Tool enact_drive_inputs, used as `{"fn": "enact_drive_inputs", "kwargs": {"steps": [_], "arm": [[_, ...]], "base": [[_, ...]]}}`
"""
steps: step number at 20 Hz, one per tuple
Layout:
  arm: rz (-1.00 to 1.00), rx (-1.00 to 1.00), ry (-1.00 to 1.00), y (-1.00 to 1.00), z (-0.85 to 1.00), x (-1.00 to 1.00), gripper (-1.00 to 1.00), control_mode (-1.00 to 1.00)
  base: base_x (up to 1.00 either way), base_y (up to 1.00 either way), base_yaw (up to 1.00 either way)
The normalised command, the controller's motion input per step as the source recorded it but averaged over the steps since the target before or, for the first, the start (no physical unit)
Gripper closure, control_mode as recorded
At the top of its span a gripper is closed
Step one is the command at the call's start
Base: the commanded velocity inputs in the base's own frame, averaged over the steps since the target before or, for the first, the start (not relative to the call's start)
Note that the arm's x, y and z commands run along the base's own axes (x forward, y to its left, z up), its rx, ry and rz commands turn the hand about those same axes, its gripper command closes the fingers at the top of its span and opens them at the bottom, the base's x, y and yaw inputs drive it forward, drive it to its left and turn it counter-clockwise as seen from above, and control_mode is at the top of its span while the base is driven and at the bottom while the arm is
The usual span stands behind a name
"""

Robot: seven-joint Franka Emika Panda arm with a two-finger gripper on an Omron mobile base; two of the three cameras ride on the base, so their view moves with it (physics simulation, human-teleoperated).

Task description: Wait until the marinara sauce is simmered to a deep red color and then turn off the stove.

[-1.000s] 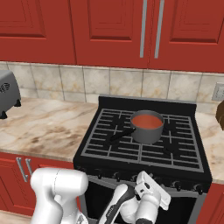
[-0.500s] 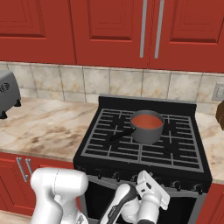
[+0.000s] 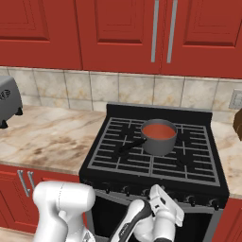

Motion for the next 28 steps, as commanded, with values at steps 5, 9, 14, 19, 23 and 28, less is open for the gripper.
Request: {"fn": "enact_drive_inputs", "kwargs": {"steps": [5, 9, 14, 19, 23, 28], "arm": [[0.13, -0.14, -0.14, 0.19, -0.86, -0.2, -1.0, -1.0], [0.1, -0.06, -0.18, 0.02, -0.56, -0.33, -1.0, -1.0], [0.06, -0.03, -0.22, -0.01, -0.34, -0.54, -1.0, -1.0], [0.09, -0.1, -0.21, 0.0, -0.43, -0.48, -1.0, -1.0], [0.11, -0.12, -0.22, 0.0, -0.38, -0.38, -1.0, -1.0], [0.11, -0.08, -0.13, 0.0, -0.16, -0.26, -1.0, -1.0]], "base": [[0.0, 0.0, 0.0], [0.0, 0.0, 0.0], [0.0, 0.0, 0.0], [0.0, 0.0, 0.0], [0.0, 0.0, 0.0], [0.0, 0.0, 0.0]]}}
